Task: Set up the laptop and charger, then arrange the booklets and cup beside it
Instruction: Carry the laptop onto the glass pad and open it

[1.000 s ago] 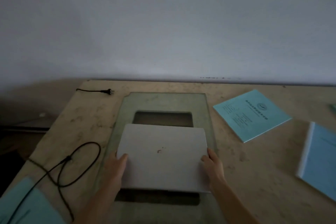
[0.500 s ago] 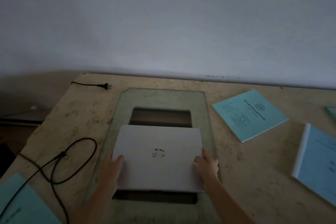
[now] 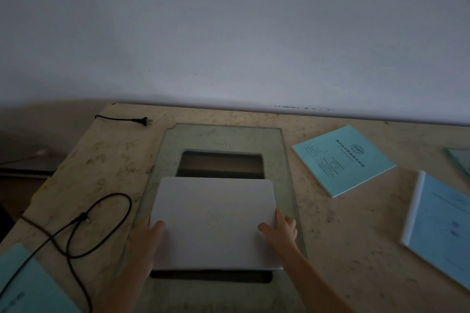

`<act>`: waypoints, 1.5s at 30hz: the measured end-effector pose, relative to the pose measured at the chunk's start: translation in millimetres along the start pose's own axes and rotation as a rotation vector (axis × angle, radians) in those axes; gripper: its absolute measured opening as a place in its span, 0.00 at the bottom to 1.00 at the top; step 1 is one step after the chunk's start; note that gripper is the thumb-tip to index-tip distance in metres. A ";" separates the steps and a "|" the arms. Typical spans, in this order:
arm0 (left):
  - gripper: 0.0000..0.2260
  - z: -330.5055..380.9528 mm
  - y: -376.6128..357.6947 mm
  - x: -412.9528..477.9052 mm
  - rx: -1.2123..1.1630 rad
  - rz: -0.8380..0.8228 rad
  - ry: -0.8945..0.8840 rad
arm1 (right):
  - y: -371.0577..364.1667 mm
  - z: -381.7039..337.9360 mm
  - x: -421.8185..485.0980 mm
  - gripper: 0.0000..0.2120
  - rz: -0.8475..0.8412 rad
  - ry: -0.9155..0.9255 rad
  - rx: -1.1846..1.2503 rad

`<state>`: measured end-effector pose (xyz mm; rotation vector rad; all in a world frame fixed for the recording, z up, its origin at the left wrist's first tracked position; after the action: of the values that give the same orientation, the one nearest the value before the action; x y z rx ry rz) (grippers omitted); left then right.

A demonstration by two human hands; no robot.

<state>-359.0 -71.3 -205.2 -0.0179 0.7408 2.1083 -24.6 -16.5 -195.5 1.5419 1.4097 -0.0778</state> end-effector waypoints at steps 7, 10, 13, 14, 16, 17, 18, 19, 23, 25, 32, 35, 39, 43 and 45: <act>0.20 9.4 1.3 -4.0 0.099 -0.052 -0.036 | -6.0 3.8 -1.0 0.36 0.019 0.043 -0.081; 0.27 8.9 -0.8 -9.1 0.191 -0.072 -0.125 | -7.9 5.2 -5.9 0.40 0.058 0.079 -0.148; 0.35 2.8 0.3 -16.8 0.303 -0.111 -0.248 | -15.3 4.5 -20.0 0.47 0.158 0.256 -0.348; 0.38 -0.4 1.1 -19.3 0.330 -0.145 -0.275 | -21.3 1.7 -26.6 0.48 0.181 0.361 -0.427; 0.44 -5.0 4.6 -26.6 0.362 -0.222 -0.325 | -40.8 -6.7 -38.9 0.48 0.120 0.571 -0.565; 0.46 -5.9 6.9 -30.4 0.373 -0.255 -0.369 | -52.3 -10.9 -44.6 0.47 0.059 0.656 -0.638; 0.49 -7.5 9.3 -32.7 0.390 -0.289 -0.417 | -62.9 -14.2 -49.8 0.46 0.006 0.725 -0.717; 0.51 -10.8 10.9 -34.2 0.418 -0.330 -0.456 | -71.1 -16.0 -53.7 0.46 -0.029 0.778 -0.794; 0.56 -28.3 14.0 -38.9 0.569 -0.478 -0.465 | -81.2 -17.8 -56.9 0.47 -0.036 0.844 -0.926; 0.52 -26.7 17.3 -39.2 0.494 -0.417 -0.508 | -80.2 -19.9 -56.5 0.45 -0.008 0.848 -0.945; 0.45 -25.2 25.9 -38.9 0.416 -0.391 -0.603 | -82.9 -19.6 -66.3 0.40 0.031 0.843 -0.986; 0.45 -25.5 28.5 -35.7 0.346 -0.399 -0.574 | -79.9 -19.8 -70.8 0.38 0.043 0.836 -0.986; 0.44 -28.5 30.3 -34.7 0.244 -0.398 -0.506 | -83.8 -20.2 -77.6 0.37 0.050 0.827 -1.083; 0.42 -31.6 32.9 -36.6 0.119 -0.392 -0.470 | -84.5 -13.8 -83.5 0.33 0.068 0.868 -1.141; 0.39 -31.7 35.4 -37.9 0.072 -0.397 -0.471 | -81.0 -12.8 -87.6 0.32 0.084 0.881 -1.151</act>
<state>-370.0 -131.1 -203.3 0.3340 0.4784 1.6192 -122.2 -85.1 -183.1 0.6072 1.5408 1.3662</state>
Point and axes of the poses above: each hand's wrist, its own x-axis towards the middle knuckle, its own y-axis out of the back of the hand, z = x × y, the point moved 6 cm from there along x, towards the middle knuckle, and after that the axes turned 10 degrees about -y, right-handed, at the moved point
